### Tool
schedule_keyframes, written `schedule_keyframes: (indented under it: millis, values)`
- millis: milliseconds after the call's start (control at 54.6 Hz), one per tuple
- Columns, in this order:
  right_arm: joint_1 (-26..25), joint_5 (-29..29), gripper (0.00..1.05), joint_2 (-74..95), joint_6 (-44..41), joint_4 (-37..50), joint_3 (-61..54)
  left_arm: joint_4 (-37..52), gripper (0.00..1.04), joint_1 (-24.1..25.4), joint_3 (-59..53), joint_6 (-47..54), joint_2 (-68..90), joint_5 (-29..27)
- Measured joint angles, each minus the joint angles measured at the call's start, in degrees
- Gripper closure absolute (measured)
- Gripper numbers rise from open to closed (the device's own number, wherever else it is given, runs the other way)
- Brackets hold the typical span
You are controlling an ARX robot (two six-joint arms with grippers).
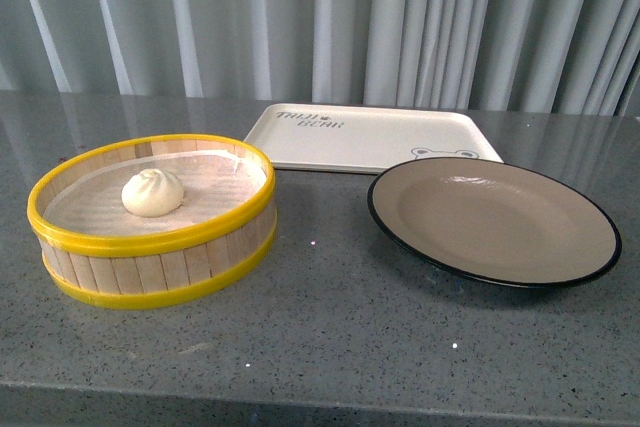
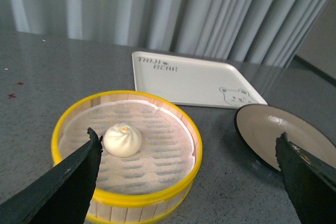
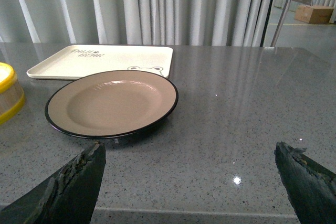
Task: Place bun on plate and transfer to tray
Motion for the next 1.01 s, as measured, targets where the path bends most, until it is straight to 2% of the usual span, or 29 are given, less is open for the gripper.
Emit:
schedule_keyframes:
  millis: [73, 201, 550, 751, 861, 1007]
  values:
    - [0.0, 0.0, 0.08, 0.0, 0.0, 0.0, 0.0, -0.6, 0.07, -1.2, 6.4, 1.6, 10.3, 2.7]
    - [0.0, 0.0, 0.08, 0.0, 0.0, 0.0, 0.0, -1.8, 0.07, -2.2, 14.6, 4.8, 20.7, 2.4]
    - [0.0, 0.0, 0.08, 0.0, 0.0, 0.0, 0.0, -6.8, 0.07, -3.5, 29.1, 16.4, 36.4, 2.5]
    - [0.0, 0.0, 0.08, 0.0, 0.0, 0.0, 0.0, -11.5, 0.07, -3.7, 35.6, 20.7, 42.9, -1.5]
    - [0.0, 0.0, 0.08, 0.0, 0.0, 0.0, 0.0, -14.2, 0.07, -3.6, 38.3, 22.4, 45.7, -6.3]
    - [0.0, 0.0, 0.08, 0.0, 0.0, 0.0, 0.0, -17.1, 0.07, -2.8, 40.3, 23.3, 48.4, -8.2]
